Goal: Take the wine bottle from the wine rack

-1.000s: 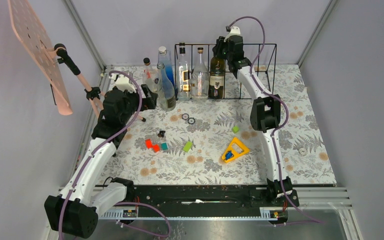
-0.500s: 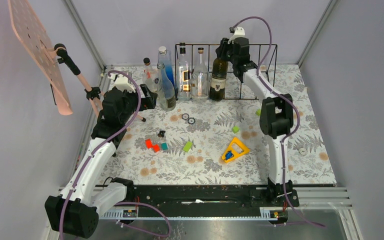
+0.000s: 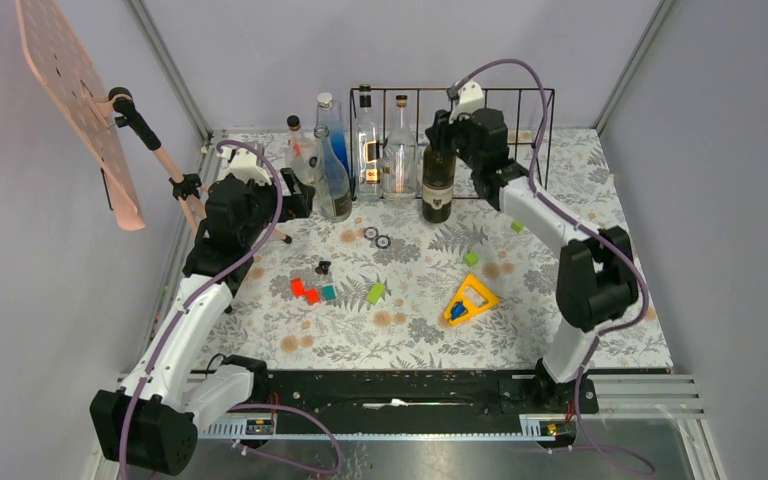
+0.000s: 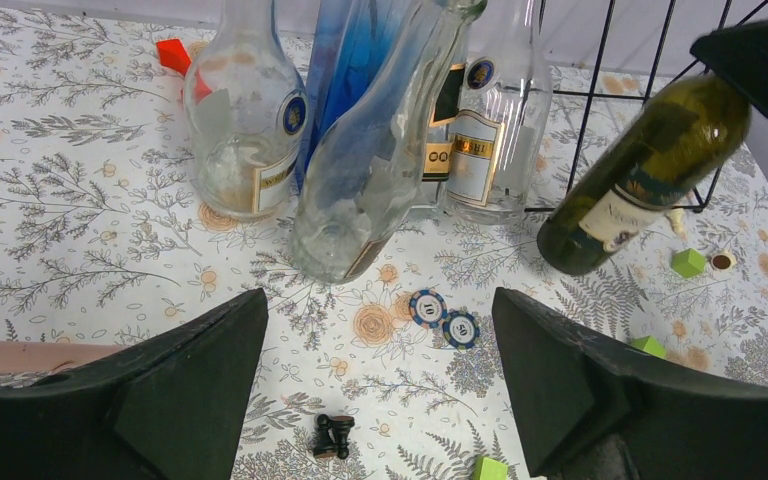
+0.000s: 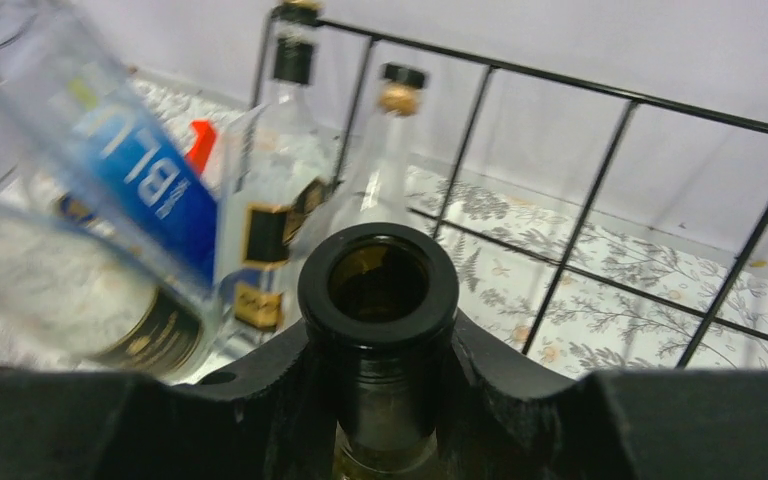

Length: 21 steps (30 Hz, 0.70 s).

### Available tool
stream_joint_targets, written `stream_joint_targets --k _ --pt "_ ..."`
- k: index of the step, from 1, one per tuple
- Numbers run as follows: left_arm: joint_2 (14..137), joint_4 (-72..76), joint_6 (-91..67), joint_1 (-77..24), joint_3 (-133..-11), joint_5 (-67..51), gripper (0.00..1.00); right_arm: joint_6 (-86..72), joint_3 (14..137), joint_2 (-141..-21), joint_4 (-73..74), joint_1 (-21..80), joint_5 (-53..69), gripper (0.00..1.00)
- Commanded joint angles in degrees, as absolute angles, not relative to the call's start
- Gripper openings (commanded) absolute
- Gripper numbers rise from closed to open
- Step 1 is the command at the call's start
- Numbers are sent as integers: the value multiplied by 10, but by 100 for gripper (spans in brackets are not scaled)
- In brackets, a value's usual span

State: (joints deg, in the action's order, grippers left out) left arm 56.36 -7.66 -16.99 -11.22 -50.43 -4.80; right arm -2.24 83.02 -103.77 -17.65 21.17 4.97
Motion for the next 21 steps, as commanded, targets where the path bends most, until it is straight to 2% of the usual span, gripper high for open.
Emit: stream_joint_targets --k 1,9,21 --pt "563 -52 -173 -109 -517 -51 89 31 775 -926 -294 253 29 0" --pt "565 -56 -170 -109 -517 -46 89 61 656 -808 -308 315 22 0" --pt "571 -54 -171 -109 -517 -50 88 37 538 -716 -349 381 16 0"
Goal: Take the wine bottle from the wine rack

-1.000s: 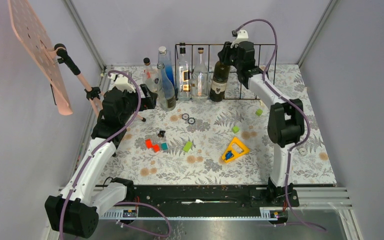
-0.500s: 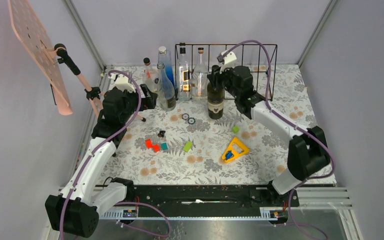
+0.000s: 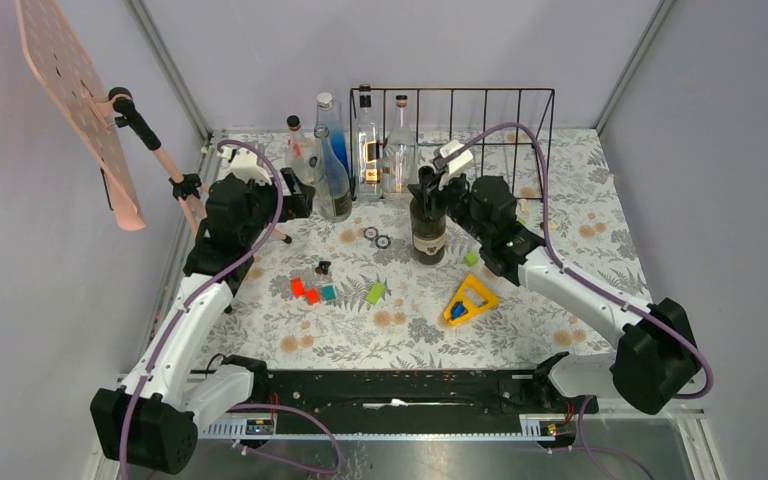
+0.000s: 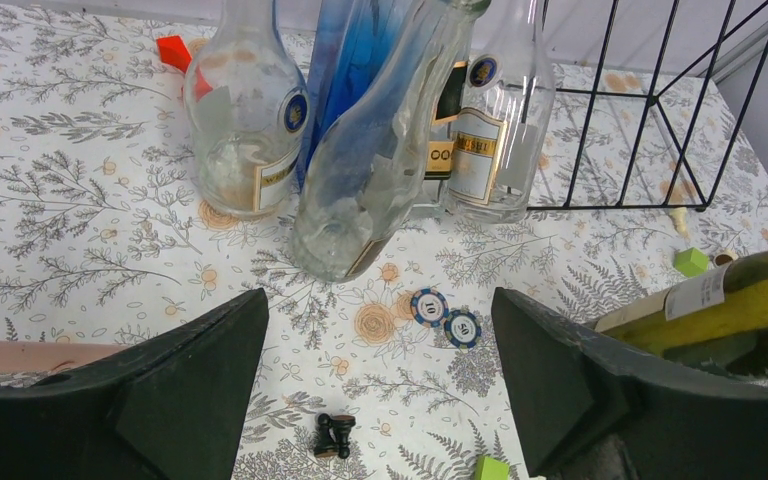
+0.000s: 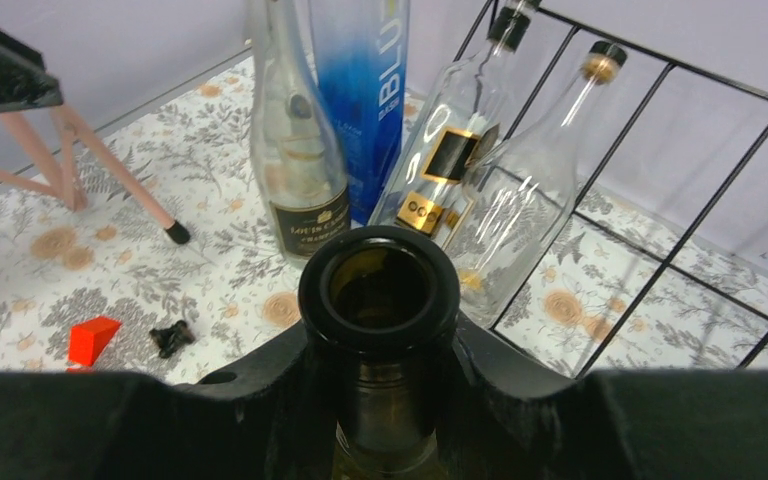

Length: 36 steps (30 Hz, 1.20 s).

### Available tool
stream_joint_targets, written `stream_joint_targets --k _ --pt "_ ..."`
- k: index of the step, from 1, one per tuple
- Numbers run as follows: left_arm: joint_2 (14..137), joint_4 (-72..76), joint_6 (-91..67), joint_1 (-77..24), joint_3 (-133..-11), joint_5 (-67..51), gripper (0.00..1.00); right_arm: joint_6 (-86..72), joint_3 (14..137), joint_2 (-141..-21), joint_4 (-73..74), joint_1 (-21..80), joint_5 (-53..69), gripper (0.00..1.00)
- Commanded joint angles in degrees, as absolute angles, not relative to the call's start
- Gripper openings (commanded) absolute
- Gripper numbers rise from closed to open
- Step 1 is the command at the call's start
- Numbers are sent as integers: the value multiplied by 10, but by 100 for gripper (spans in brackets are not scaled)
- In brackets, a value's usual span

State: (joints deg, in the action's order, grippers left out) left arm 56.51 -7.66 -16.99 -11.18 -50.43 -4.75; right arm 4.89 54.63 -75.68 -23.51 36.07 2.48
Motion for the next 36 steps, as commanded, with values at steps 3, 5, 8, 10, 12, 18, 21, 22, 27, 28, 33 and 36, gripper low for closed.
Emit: stream_joint_targets --k 3,5,8,10,12,18,21,22,27,28,33,36 --pt "571 -54 -171 -109 -517 -50 88 23 517 -712 -372 400 12 0" --pt "572 -53 -171 -109 -516 -50 88 6 505 -711 -398 406 13 0" --pt "574 -53 -172 -109 -516 -52 88 -23 478 -712 -434 414 17 0" --pt "576 -54 -172 -109 -516 -53 88 -27 468 -713 -445 419 21 0" --pt "576 -53 -172 -109 -516 -54 88 -26 459 -714 -448 423 28 0" --pt "578 -53 -172 -109 -516 -53 88 -9 431 -706 -437 429 48 10" --pt "579 -54 -171 -109 -517 -53 88 -14 415 -695 -436 430 52 27" --pt "579 -55 -171 -109 -518 -53 88 -15 410 -691 -436 431 53 33" --pt "577 -58 -170 -109 -518 -51 88 -15 400 -675 -419 430 63 58" --pt "576 -58 -169 -109 -518 -50 88 -14 401 -674 -412 430 67 62" --pt "567 -61 -164 -110 -518 -47 88 -16 407 -656 -384 431 80 77" --pt "560 -70 -162 -110 -522 -46 88 -18 425 -638 -351 431 74 80"
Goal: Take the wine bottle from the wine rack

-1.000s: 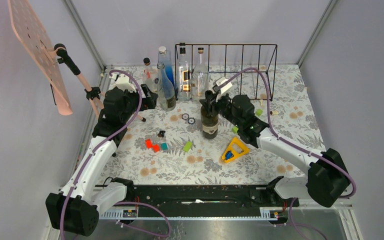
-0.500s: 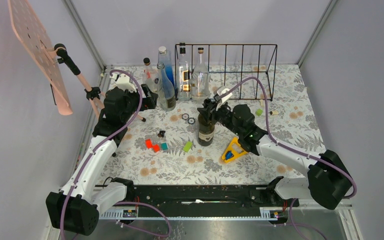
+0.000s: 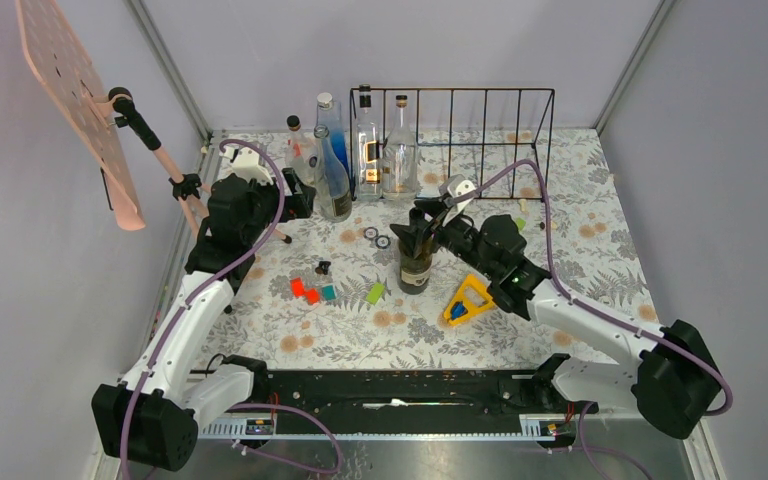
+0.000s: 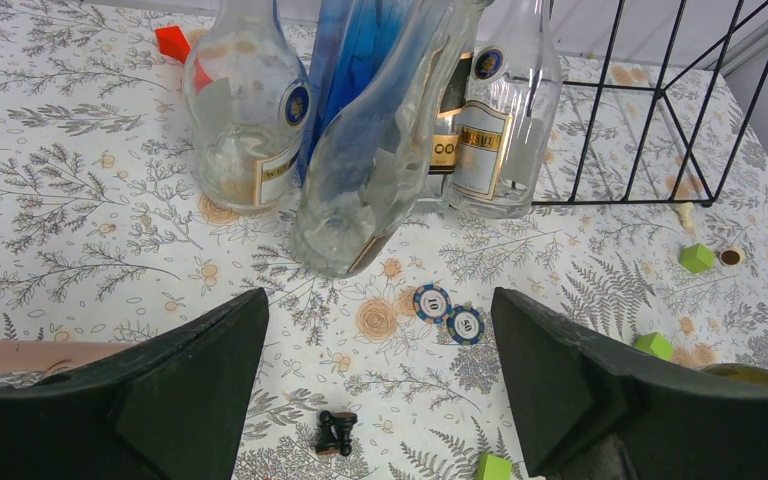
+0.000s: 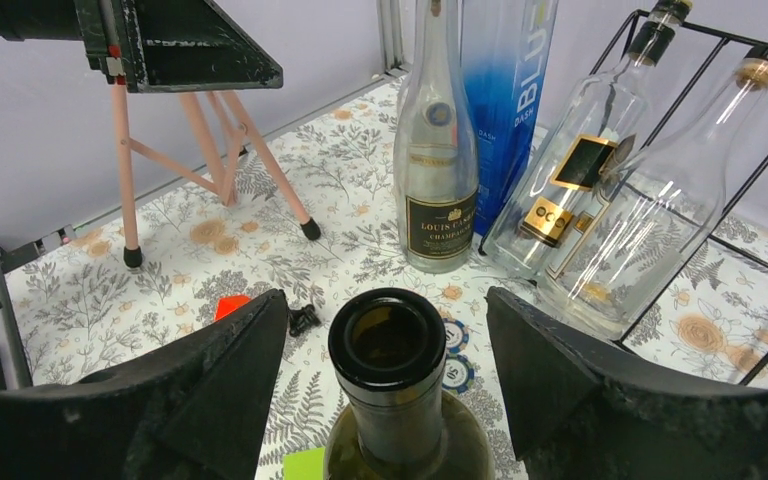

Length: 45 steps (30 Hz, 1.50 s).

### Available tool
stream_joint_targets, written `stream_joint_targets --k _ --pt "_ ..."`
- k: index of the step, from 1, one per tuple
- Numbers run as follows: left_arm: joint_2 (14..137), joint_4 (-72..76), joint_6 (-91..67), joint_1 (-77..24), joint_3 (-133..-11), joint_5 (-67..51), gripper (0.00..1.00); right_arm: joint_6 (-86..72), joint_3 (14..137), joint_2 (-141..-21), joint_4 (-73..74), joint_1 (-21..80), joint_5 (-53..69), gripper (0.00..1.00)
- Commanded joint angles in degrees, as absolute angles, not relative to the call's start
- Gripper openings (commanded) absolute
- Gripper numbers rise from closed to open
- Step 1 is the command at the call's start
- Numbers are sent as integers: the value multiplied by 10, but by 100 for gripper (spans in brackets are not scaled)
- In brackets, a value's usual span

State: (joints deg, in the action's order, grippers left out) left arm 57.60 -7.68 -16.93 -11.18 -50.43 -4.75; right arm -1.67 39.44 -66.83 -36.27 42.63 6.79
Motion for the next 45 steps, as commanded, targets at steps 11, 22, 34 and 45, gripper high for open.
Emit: stream_joint_targets --k 11,22,34,45 --pt "486 -131 -120 -217 -534 -9 87 -92 709 -669 70 428 -13 79" --pt "506 -95 -109 -418 -585 -37 87 -272 855 -795 410 238 99 81" --pt "619 -65 -82 -462 -630 -46 87 -273 760 -797 525 192 -27 90" --pt "701 -16 -79 -470 -662 -78 86 -236 688 -726 469 193 -34 85"
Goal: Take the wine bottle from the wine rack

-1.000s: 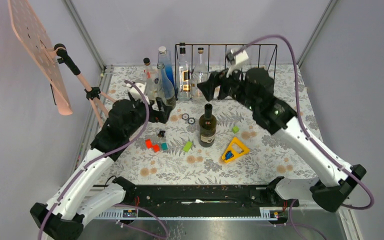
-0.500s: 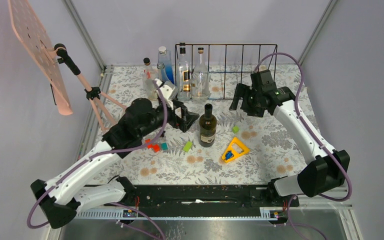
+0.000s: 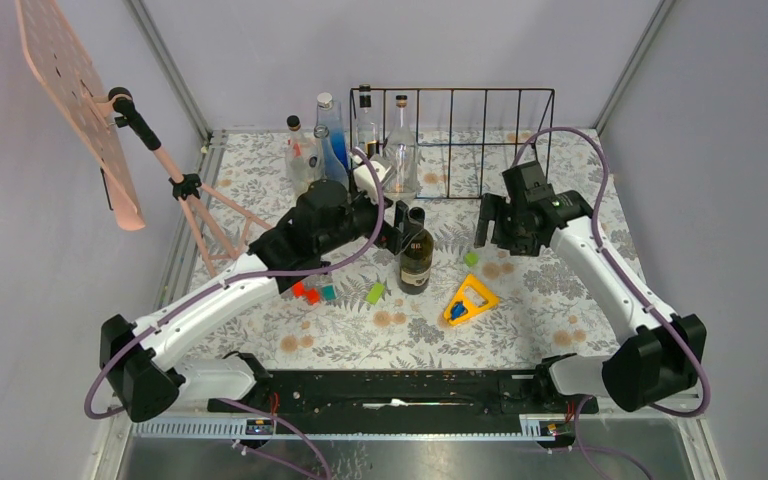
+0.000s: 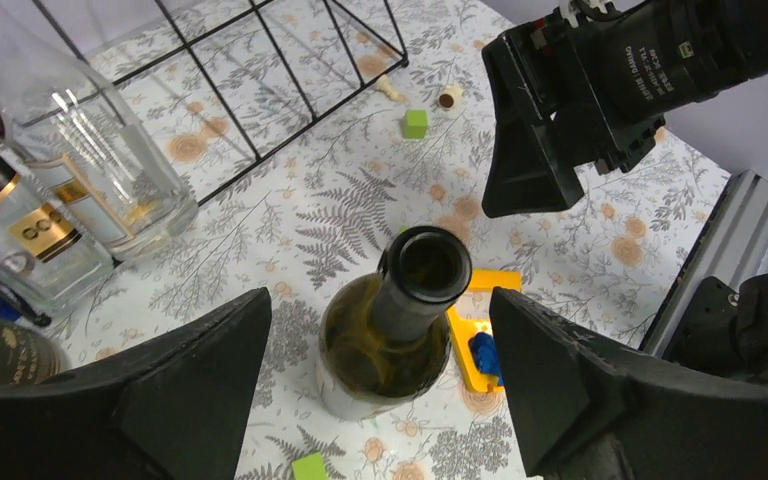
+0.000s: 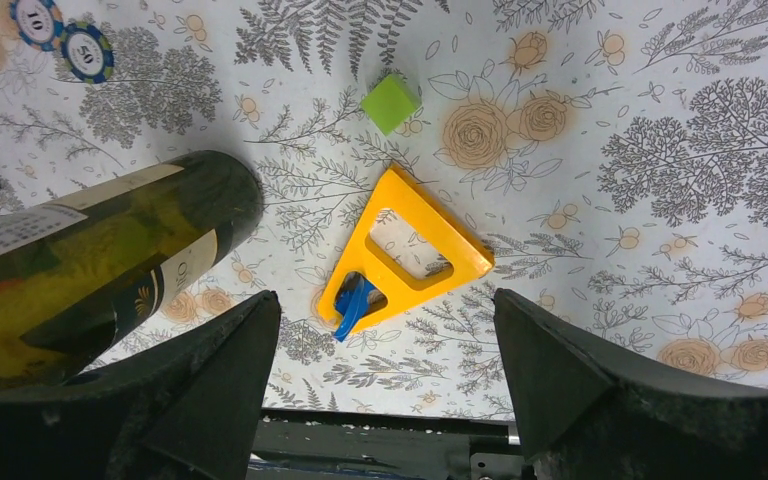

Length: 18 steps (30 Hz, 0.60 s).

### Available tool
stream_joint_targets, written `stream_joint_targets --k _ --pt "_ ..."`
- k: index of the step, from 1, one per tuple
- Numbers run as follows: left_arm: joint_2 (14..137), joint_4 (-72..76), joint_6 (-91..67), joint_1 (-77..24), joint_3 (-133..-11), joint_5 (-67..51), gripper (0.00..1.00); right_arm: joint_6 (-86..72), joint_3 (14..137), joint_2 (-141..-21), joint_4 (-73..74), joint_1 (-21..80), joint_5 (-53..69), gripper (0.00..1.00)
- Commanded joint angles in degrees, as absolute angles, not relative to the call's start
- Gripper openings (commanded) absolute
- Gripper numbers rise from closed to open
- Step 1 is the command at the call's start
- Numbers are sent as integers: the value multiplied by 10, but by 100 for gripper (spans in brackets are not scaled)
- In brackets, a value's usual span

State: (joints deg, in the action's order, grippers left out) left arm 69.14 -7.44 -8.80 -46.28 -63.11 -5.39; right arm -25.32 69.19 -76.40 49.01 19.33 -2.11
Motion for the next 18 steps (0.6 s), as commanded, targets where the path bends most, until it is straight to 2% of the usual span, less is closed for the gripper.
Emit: stream_joint_targets --k 1,9,18 --pt "705 -12 -78 -471 -661 -77 86 -236 684 -722 465 192 -33 85" --pt "735 -3 -58 -483 -666 -44 82 -235 676 -718 453 193 -6 83" --pt "762 -3 -45 -493 -671 -29 63 -229 662 -713 442 193 24 80"
